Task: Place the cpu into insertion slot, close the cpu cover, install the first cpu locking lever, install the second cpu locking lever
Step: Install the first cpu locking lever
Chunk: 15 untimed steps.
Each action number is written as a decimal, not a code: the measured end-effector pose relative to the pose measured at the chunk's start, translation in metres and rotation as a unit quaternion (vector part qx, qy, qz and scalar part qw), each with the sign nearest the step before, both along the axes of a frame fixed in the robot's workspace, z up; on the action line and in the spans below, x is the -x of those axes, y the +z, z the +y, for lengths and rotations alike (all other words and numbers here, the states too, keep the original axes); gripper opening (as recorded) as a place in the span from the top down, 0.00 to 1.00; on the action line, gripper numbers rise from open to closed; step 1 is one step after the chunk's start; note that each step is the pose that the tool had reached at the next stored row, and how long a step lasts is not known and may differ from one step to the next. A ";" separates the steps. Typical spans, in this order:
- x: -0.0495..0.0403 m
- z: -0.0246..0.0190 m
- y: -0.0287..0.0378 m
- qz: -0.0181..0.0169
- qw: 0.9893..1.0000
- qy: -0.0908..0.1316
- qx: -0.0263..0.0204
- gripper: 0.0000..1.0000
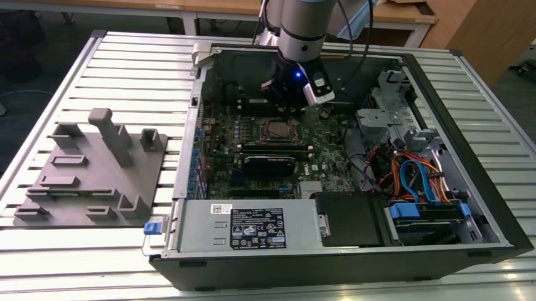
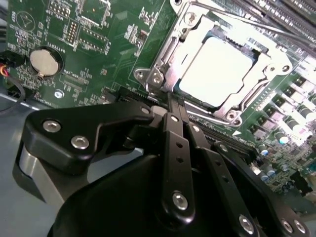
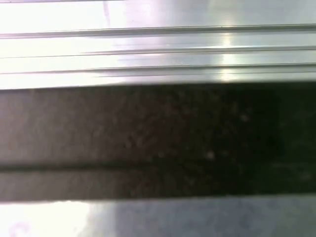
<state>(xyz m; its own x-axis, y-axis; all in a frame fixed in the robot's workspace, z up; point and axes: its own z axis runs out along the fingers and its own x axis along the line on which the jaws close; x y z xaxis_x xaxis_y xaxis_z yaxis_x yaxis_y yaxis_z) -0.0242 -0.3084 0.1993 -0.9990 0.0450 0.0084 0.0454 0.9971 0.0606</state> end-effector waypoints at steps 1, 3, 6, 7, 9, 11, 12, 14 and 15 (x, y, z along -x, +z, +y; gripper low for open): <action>0.0000 0.0000 0.0001 0.000 1.000 0.000 0.000 0.90; 0.0000 -0.0001 0.0002 0.000 1.000 0.000 0.000 0.90; -0.0003 -0.0001 0.0000 0.000 1.000 0.000 0.000 0.90; -0.0003 -0.0001 -0.0002 0.000 1.000 0.000 0.001 0.90; -0.0005 -0.0001 -0.0006 0.000 1.000 -0.001 0.001 0.90; -0.0006 -0.0002 -0.0009 0.000 1.000 -0.001 0.002 0.90; -0.0006 -0.0002 -0.0009 0.000 1.000 -0.001 0.002 0.90; -0.0007 -0.0002 -0.0010 0.000 1.000 -0.001 0.002 0.90; -0.0007 -0.0002 -0.0009 0.000 1.000 -0.001 0.002 0.90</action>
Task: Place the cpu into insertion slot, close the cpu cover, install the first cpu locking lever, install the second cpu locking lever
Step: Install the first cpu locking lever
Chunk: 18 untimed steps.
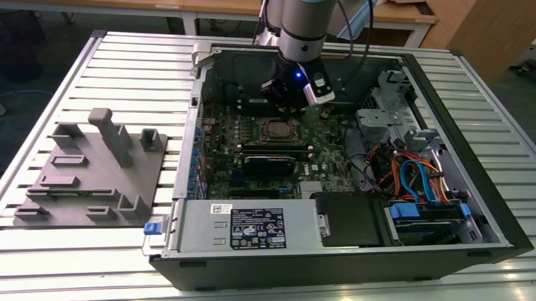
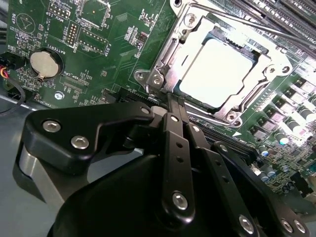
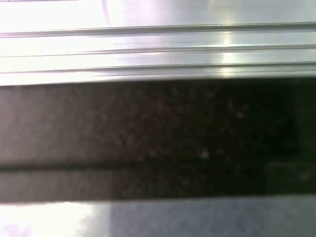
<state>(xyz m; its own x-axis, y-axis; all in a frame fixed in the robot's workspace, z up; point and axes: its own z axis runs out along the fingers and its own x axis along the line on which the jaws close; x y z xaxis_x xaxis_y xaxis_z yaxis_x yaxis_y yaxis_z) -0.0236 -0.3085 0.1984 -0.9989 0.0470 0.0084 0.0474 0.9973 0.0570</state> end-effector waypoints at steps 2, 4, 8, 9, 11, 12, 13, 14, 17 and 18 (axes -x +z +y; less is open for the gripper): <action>-0.0001 0.0001 0.0009 0.000 1.000 0.000 0.000 0.90; 0.0000 0.0000 0.0030 0.000 1.000 0.000 0.000 0.90; -0.0001 -0.0004 0.0031 0.000 1.000 0.000 0.001 0.90; 0.0000 -0.0004 0.0024 0.000 1.000 0.000 0.002 0.90; 0.0000 -0.0004 0.0009 0.000 1.000 0.000 0.004 0.90; 0.0000 -0.0005 0.0004 0.000 1.000 0.000 0.006 0.90; 0.0001 -0.0005 -0.0001 0.000 1.000 0.000 0.007 0.90; 0.0001 -0.0006 -0.0007 0.000 1.000 -0.001 0.008 0.90; 0.0000 -0.0004 -0.0026 0.000 1.000 -0.001 0.011 0.90; 0.0000 -0.0004 -0.0027 0.000 1.000 -0.001 0.011 0.90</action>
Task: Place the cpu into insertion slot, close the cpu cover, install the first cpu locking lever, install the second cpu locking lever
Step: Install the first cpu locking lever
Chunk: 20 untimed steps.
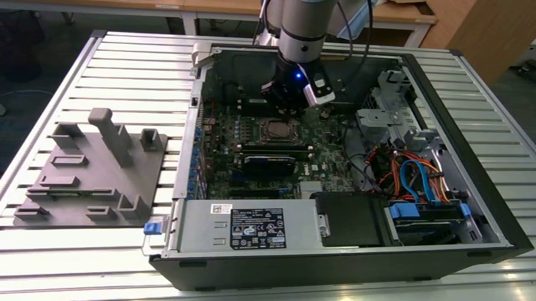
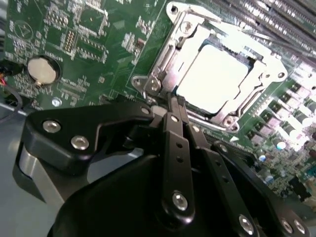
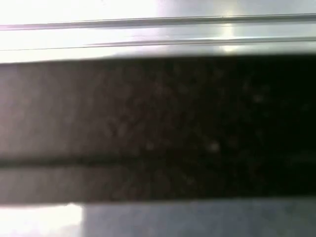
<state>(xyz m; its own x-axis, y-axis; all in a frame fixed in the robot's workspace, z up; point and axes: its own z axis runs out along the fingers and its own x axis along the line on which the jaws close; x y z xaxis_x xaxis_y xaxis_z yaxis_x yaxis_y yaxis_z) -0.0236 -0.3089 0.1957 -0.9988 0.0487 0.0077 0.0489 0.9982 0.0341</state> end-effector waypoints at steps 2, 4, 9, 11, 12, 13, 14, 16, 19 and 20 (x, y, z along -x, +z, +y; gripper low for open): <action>0.0000 -0.0001 -0.0002 0.000 1.000 0.000 0.001 0.90; 0.0000 -0.0001 -0.0005 0.000 1.000 0.000 0.001 0.90; 0.0002 -0.0007 -0.0003 0.000 1.000 0.000 -0.007 0.90; -0.0001 -0.0001 -0.0010 0.000 1.000 0.000 -0.015 0.90; -0.0002 0.0000 -0.0012 0.000 1.000 0.000 -0.019 0.90; -0.0003 0.0001 -0.0014 -0.001 1.000 0.000 -0.023 0.90; -0.0002 0.0000 -0.0013 0.000 1.000 0.000 -0.027 0.90; -0.0002 0.0001 -0.0011 0.000 0.999 0.000 -0.032 0.90; -0.0002 0.0002 0.0007 0.000 0.999 0.000 -0.033 0.90; -0.0002 0.0001 0.0018 0.000 0.999 0.000 -0.033 0.90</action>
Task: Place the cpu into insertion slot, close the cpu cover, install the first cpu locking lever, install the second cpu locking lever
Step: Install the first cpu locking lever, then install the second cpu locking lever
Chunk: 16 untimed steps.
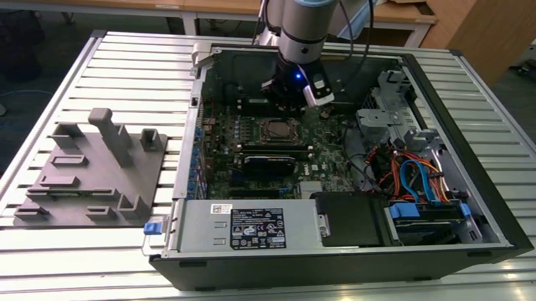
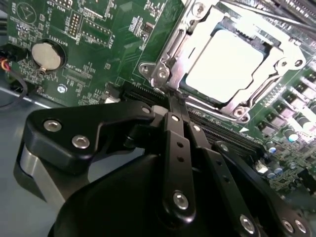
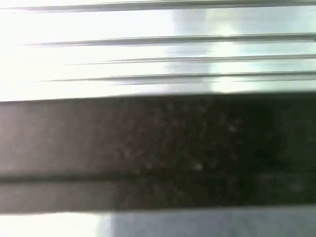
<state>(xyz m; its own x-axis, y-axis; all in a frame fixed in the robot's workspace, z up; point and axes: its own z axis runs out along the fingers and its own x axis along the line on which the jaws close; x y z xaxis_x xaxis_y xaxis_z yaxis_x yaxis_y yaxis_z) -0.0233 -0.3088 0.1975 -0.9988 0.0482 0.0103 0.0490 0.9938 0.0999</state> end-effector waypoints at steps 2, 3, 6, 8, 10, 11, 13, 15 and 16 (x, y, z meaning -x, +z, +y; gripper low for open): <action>0.0000 0.0000 0.0026 0.000 1.000 0.000 0.000 0.90; 0.0000 -0.0001 0.0038 0.000 1.000 0.000 0.000 0.90; 0.0000 -0.0001 0.0050 0.000 1.000 0.000 0.000 0.90; 0.0000 -0.0018 0.0051 0.000 1.000 0.000 0.000 0.90; 0.0000 -0.0056 0.0050 0.000 1.000 0.000 0.000 0.90; 0.0000 -0.0070 0.0050 0.000 1.000 0.000 0.000 0.90; 0.0001 -0.0071 0.0050 0.000 1.000 0.000 0.000 0.90; 0.0001 -0.0074 0.0050 0.000 1.000 0.000 0.000 0.90; 0.0001 -0.0076 0.0050 0.000 1.000 0.000 0.000 0.90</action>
